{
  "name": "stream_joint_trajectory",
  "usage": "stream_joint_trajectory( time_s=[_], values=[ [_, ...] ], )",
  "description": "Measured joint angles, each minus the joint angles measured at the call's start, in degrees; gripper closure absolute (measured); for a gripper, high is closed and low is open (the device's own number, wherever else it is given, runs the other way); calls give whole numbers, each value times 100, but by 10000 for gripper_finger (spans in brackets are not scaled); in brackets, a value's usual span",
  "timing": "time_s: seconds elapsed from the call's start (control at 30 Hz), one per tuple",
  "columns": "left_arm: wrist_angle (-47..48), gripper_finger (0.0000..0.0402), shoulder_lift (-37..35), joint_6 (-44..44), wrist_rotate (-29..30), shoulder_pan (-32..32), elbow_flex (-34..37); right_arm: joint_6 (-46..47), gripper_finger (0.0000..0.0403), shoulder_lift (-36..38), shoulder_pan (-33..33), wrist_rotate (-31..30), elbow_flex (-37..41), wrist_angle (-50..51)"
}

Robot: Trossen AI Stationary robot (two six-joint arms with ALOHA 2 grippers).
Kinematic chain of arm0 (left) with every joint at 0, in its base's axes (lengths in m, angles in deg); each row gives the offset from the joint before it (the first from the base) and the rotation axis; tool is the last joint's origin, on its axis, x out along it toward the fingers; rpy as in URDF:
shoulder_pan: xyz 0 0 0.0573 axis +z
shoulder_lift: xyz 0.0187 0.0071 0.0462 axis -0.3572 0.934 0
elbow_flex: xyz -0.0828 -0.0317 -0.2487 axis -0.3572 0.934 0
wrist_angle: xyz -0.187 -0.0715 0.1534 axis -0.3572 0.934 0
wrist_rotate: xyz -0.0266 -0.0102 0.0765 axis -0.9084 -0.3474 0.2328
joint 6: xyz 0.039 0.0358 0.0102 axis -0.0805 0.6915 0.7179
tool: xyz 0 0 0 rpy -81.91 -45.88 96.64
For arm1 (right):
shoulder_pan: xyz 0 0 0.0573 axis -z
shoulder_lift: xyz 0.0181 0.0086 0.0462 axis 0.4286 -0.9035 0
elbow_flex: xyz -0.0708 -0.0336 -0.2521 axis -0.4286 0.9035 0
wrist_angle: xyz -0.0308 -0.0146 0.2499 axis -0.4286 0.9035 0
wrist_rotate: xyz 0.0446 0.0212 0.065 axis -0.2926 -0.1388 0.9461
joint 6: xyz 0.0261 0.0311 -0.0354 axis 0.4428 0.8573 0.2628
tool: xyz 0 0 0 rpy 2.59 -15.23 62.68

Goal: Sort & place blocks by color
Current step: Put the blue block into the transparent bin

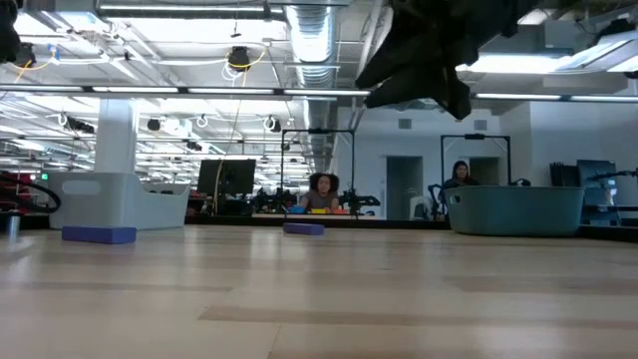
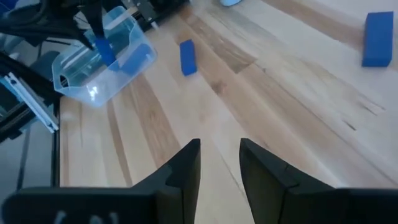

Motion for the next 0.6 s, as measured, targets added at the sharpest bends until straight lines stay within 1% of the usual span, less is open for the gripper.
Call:
stream_joint_trajectory(
  time_s=[0.1, 0.2, 0.27, 0.33, 0.4, 0.53, 0.6],
  values=[
    [3, 275, -2, 7, 17, 0, 1, 57, 264, 0, 140, 265, 0, -47],
    [11, 234, -2, 30, 15, 0, -1, 181, 252, 0, 219, 331, 0, -134],
    [121, 215, -3, 44, 22, 0, -28, 177, 242, 0, 300, 373, 0, -136],
    [182, 202, -5, 118, 74, 0, -103, 57, 230, 0, 450, 455, 0, -135],
    [217, 197, -7, 258, 291, 0, -230, -24, 217, 0, 657, 591, -11, -118],
    [235, 195, -138, 807, 984, 23, -519, -245, 189, -8, 1081, 867, -159, -95],
    [291, 195, -277, 1080, 1386, 95, -671, -375, 178, -177, 1297, 892, -345, 5]
  ],
)
